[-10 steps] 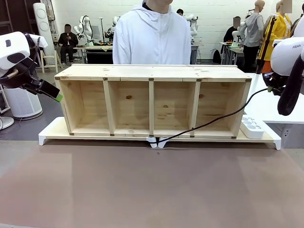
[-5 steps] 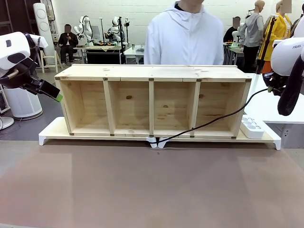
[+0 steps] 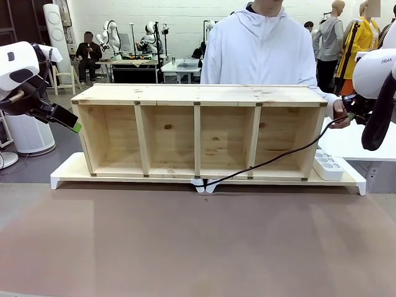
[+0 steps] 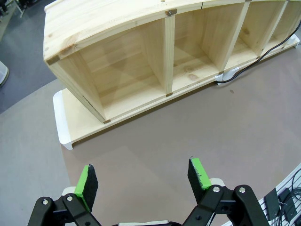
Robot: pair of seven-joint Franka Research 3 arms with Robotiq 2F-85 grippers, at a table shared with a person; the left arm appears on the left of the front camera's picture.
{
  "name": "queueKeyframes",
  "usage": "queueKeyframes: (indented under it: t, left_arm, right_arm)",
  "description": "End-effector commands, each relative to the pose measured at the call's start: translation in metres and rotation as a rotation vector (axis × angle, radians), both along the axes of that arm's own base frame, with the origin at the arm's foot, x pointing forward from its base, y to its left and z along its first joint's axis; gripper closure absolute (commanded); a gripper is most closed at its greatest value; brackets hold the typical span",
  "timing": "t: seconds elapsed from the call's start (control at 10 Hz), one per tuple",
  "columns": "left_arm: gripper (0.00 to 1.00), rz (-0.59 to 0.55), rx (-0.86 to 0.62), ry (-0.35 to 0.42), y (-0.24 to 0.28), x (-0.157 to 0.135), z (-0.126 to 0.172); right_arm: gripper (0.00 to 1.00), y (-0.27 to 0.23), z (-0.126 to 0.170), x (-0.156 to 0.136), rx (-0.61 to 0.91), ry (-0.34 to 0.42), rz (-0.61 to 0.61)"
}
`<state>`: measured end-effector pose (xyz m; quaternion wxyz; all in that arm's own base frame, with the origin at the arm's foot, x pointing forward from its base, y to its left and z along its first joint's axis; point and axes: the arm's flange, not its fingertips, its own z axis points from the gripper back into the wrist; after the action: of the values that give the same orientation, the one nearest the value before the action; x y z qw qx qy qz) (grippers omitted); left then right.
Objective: Perform cable management.
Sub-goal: Release the Power Cable when the human grasps it.
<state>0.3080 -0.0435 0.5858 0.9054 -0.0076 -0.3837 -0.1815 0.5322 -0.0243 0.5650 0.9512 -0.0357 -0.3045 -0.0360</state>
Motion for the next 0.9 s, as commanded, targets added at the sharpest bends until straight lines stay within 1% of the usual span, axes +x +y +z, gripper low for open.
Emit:
queueKeyframes:
  t: [0.0, 0.7, 0.8]
  left_arm:
    - [0.0, 0.008, -0.014, -0.009, -0.0006, 0.0024, 0.0]
    - [0.0, 0.008, -0.014, -0.009, -0.0006, 0.0024, 0.0]
    - [0.0, 0.008, -0.014, -0.009, -0.0006, 0.0024, 0.0]
  right_arm:
    - [0.84, -0.0009, 0.0008, 0.0002, -0.001, -0.007, -0.004]
    - [0.84, -0.0009, 0.0008, 0.0002, -0.001, -0.007, -0.004]
    - [0.74, -0.0004, 0.0, 0.0, 0.0, 0.0, -0.001]
